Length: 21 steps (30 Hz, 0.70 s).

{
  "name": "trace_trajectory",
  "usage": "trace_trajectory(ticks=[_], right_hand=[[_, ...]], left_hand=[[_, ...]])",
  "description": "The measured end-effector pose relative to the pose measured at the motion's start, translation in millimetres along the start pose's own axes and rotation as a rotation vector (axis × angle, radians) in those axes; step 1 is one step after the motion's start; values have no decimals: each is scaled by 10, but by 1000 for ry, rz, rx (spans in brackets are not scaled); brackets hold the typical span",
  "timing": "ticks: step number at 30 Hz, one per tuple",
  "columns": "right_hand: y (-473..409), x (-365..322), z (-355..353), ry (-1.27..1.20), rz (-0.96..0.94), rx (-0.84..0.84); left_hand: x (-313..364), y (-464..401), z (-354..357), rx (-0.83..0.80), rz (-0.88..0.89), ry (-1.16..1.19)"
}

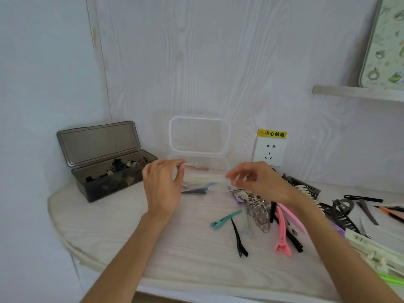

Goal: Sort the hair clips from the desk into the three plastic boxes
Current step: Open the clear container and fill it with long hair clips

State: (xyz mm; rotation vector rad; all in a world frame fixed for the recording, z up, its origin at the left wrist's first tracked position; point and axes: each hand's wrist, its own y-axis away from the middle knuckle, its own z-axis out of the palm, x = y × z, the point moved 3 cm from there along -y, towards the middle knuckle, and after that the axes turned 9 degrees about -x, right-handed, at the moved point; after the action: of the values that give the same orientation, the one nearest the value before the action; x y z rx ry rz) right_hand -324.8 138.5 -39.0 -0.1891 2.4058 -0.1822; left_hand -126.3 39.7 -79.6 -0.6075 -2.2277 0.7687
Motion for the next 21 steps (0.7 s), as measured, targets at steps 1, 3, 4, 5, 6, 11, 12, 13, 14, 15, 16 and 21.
trace_trajectory(ticks=[1, 3, 4, 5, 6, 11, 12, 13, 14, 15, 16, 21], right_hand=[[71, -12, -3, -27, 25, -123], [169, -2, 25, 49, 63, -311], [206, 9, 50, 115, 72, -378], [229, 19, 75, 173, 81, -426], [257, 37, 93, 202, 93, -458], [320, 114, 142, 287, 142, -522], [306, 140, 173, 324, 136, -481], [273, 162, 206, 352, 108, -414], [245, 192, 243, 357, 75, -339], [222, 215, 277, 349, 52, -272], [207, 221, 309, 337, 43, -216], [181, 165, 323, 392, 70, -141]], left_hand=[[-21, -8, 28, -26, 0, -42], [-2, 7, -6, -28, 67, -89], [51, 37, -48, -20, 151, -72], [122, 85, -93, -40, 256, -33], [213, 170, -110, -149, 345, 34], [442, 520, 48, -922, 262, 94], [442, 525, 57, -939, 246, 98], [451, 522, 49, -937, 218, 119], [467, 537, 43, -944, 180, 129], [496, 558, 46, -955, 153, 116], [523, 600, 50, -963, 135, 87], [528, 622, 12, -1077, 99, 31]])
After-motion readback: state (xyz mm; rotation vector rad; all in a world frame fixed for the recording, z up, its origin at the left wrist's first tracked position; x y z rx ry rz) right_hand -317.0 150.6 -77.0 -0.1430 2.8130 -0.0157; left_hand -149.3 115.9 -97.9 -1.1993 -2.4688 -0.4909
